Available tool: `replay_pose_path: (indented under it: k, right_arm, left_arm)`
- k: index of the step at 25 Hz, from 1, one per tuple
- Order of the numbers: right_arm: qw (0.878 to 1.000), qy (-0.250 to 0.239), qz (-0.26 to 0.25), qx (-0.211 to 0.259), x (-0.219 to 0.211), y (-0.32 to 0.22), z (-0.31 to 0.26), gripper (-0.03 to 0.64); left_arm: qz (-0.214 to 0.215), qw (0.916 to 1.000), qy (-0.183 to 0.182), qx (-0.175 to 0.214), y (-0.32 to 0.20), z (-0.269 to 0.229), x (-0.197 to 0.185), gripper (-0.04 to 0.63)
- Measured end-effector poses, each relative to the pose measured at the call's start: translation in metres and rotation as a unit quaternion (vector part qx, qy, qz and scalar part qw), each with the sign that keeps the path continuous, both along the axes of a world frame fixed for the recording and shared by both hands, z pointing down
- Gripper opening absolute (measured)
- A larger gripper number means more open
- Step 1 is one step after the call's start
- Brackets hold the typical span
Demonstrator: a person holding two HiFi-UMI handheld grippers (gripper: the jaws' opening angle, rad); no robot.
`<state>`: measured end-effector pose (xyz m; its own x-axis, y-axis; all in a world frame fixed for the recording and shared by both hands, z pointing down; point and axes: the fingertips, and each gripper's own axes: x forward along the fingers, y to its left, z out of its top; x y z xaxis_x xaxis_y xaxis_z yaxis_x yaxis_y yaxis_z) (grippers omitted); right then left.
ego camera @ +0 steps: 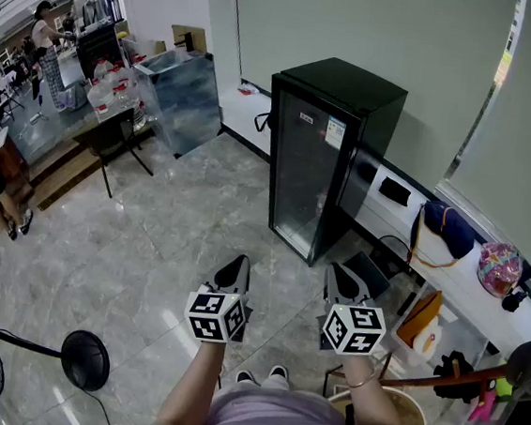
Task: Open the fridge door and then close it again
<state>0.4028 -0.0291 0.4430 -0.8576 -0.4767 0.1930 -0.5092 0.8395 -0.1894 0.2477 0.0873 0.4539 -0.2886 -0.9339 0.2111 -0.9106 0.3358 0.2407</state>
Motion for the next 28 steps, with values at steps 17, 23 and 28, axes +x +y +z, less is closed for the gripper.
replay_pose_path:
  k: [17, 23, 28]
  right_arm:
    - [1.000, 0.008, -0.011, 0.009, -0.003, -0.021, 0.011, 0.057]
    - [1.000, 0.018, -0.011, -0.003, -0.009, -0.032, 0.017, 0.129]
    - [0.999, 0.029, -0.019, -0.012, -0.023, -0.046, 0.026, 0.160]
  left_arm:
    - [-0.014, 0.9998, 0.009, 0.006, -0.014, 0.012, -0.006, 0.017]
    - [-0.025, 0.9996, 0.014, -0.002, -0.019, 0.022, -0.013, 0.112]
    - [-0.024, 0.9995, 0.020, -0.009, -0.036, 0.031, -0.028, 0.129]
